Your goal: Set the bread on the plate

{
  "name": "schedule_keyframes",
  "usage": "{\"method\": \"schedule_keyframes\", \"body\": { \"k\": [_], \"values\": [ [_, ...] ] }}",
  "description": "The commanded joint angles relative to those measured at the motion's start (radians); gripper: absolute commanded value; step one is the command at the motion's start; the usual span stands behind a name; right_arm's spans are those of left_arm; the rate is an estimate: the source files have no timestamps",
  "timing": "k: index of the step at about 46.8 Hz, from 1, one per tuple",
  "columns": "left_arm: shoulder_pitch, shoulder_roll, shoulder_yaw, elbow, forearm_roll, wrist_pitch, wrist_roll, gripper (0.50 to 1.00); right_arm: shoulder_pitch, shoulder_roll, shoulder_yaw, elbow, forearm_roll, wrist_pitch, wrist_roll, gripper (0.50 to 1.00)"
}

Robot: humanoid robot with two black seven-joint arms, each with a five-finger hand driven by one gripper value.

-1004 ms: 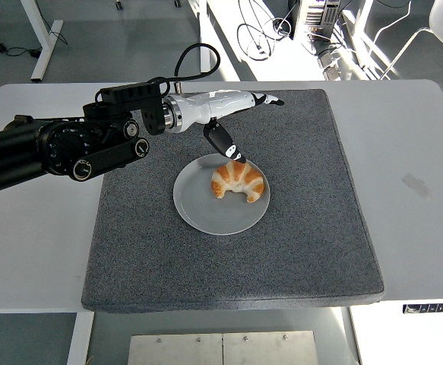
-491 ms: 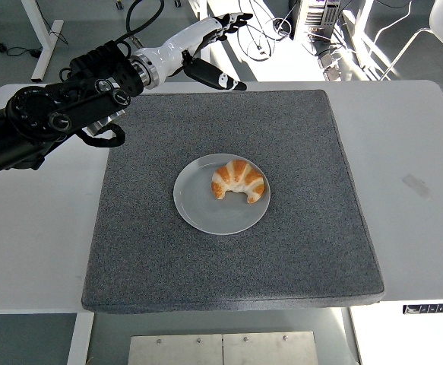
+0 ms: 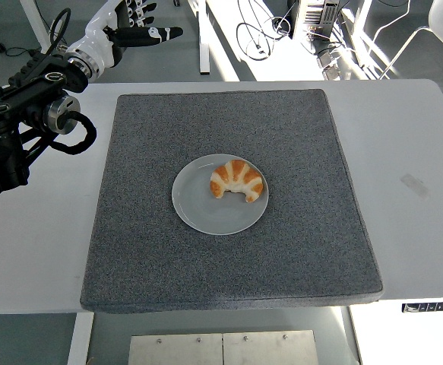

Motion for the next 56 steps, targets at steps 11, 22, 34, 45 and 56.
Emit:
{"method": "schedule_keyframes", "body": {
  "k": [11,22,34,45,56],
  "values": [
    [0.085,0.001,-0.134,0.073,-0.006,-0.08,0.003,0.98,-0.003,0.0,-0.002,-0.007,0.0,-0.002,0.0,1.0],
    [0.1,-0.057,-0.14,0.254,-0.055,-0.169,0.007,0.98,0.0,0.0,0.006,-0.01,0.0,-0.002,0.0,1.0],
    [0.123,-0.061,-0.188,0.263,-0.119,-0.241,0.004,0.98,0.0,0.0,0.0,-0.01,0.0,-0.004,0.0,1.0],
    [0.145,-0.076,-0.242,0.264,-0.119,-0.278,0.006,0.98,0.002,0.0,-0.004,-0.01,0.0,-0.002,0.0,1.0],
    [0.145,-0.079,-0.242,0.263,-0.119,-0.277,0.006,0.98,-0.001,0.0,-0.002,-0.011,0.0,-0.005,0.0,1.0]
  ]
}}
